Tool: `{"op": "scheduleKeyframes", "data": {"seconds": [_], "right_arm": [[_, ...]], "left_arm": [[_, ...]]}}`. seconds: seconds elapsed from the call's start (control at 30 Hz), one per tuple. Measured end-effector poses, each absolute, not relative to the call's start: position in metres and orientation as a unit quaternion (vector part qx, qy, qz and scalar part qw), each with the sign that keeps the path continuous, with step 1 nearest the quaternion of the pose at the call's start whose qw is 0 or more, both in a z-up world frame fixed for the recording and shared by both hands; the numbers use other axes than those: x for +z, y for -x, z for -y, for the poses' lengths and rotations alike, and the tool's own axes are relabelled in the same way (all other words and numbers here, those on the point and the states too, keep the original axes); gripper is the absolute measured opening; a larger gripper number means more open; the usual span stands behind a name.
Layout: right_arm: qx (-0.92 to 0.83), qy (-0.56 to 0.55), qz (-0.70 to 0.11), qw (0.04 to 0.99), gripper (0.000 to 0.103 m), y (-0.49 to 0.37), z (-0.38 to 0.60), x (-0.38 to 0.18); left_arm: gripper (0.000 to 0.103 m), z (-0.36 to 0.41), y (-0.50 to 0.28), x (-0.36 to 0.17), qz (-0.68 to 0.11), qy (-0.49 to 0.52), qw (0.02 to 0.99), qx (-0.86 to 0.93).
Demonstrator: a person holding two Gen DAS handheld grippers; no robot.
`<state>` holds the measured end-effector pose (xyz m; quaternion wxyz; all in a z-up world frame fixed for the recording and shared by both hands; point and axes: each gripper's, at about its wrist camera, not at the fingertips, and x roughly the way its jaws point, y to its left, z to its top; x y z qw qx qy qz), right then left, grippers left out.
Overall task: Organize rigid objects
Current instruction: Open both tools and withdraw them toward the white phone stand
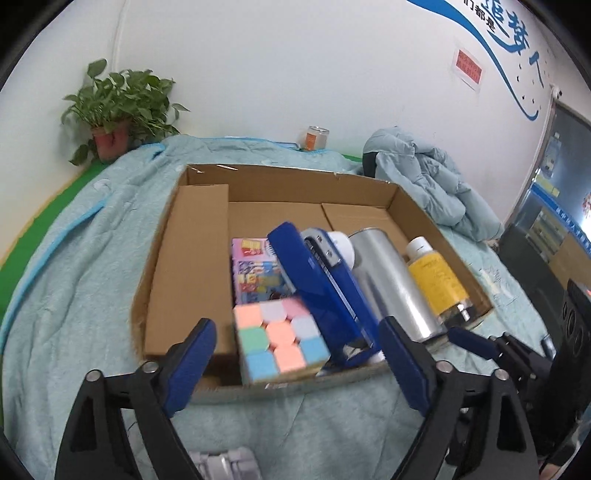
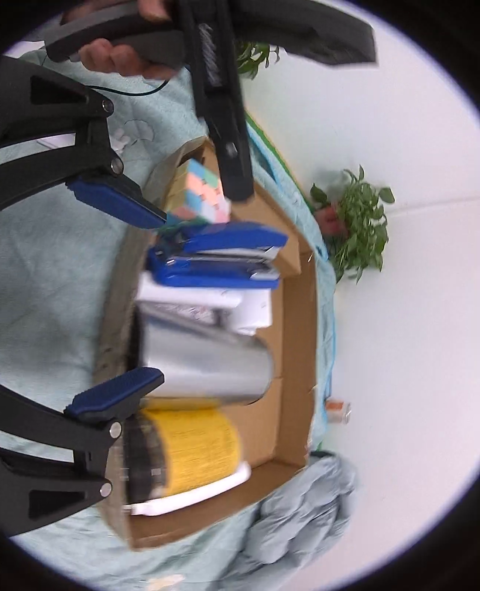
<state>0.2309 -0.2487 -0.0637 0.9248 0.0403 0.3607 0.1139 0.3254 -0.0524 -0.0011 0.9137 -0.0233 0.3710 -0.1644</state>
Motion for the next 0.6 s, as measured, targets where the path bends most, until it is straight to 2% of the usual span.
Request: {"op": "scheduleKeyframes", "data": {"seconds": [0.07, 0.33, 0.53, 0.6], "right_arm": [[0.103, -0.035, -0.364, 0.925, 0.079, -0.226, 0.248, -0.068], [0.049, -0.027, -0.356, 0.933, 0.084, -0.202, 0.253, -0.068], [0.06, -0.024, -0.352, 0.934, 0.086, -0.191, 0.253, -0.065], [0.081, -0.029, -0.349, 0.933, 0.091, -0.186, 0.251, -0.064]], "left_arm": [[0.103, 0.049, -0.309, -0.004, -0.357, 0.015, 0.922, -0.149], [0.102, 0.035, -0.255, 0.0, -0.328, 0.008, 0.937, -0.122], [0.102, 0.002, -0.242, 0.036, -0.328, 0.002, 0.941, -0.082], [0.102, -0.009, -0.237, 0.049, -0.328, -0.011, 0.942, -0.074]]}}
